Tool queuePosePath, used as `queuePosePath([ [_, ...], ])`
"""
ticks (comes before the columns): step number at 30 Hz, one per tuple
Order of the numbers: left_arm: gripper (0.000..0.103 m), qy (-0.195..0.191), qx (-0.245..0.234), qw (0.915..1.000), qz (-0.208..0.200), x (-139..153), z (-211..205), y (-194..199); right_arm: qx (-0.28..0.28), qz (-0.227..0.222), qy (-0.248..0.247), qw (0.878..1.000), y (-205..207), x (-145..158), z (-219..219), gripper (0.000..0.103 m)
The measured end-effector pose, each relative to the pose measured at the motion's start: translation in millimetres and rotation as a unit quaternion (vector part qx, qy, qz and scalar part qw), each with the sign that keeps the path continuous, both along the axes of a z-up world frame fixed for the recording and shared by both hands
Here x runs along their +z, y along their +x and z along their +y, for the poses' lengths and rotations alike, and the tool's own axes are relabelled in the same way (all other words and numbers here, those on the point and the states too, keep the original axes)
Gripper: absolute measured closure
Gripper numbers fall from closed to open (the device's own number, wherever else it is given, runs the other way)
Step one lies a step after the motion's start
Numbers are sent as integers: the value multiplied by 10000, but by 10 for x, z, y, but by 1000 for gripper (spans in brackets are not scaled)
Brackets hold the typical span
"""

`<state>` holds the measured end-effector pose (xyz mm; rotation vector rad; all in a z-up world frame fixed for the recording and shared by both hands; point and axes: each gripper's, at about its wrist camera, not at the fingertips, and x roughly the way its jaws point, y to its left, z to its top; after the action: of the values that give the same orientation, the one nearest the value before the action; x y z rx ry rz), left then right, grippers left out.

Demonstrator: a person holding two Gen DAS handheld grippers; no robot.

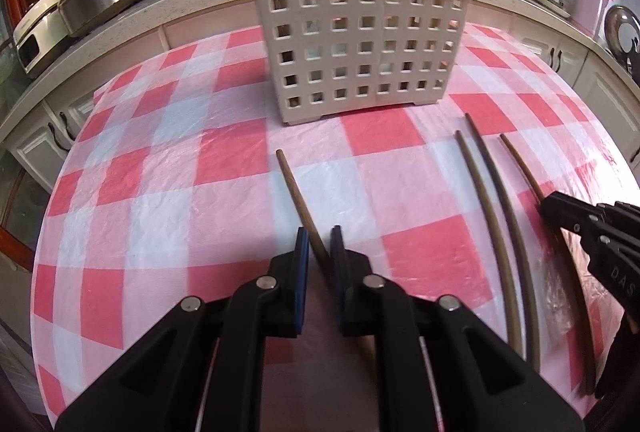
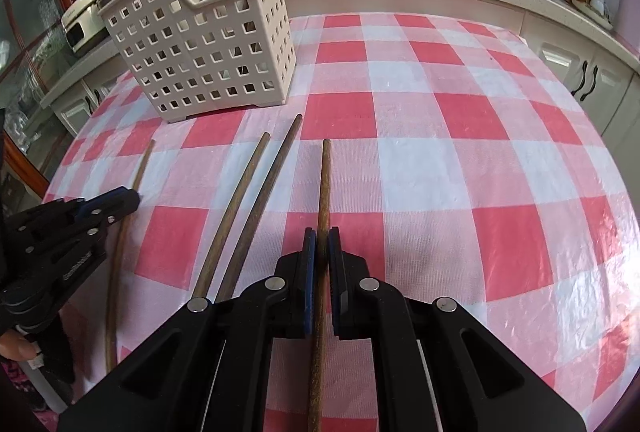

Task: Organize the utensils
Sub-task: 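Lift the chopsticks upright and carry them over the caddy with both tools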

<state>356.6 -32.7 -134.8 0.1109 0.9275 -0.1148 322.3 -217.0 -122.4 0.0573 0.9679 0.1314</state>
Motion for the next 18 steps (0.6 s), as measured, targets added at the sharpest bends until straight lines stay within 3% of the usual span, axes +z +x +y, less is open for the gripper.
queuePosePath([
  [2,83,-48,71,10000,31,6,28,14,31,19,-90,10000,37,0,17,96],
  [5,84,-43,61,10000,37,8,26,17,112,30,-253,9996,87,0,55,96],
  [9,93,-122,31,9999,48,7,2,1,200,-28,-398,9990,92,-5,85,96],
  [13,97,-346,-12,9994,48,16,3,-56,167,-119,-265,9994,47,2,58,96],
  [18,97,-524,-65,9983,-248,168,46,-191,183,-374,-110,9991,-77,128,63,96],
])
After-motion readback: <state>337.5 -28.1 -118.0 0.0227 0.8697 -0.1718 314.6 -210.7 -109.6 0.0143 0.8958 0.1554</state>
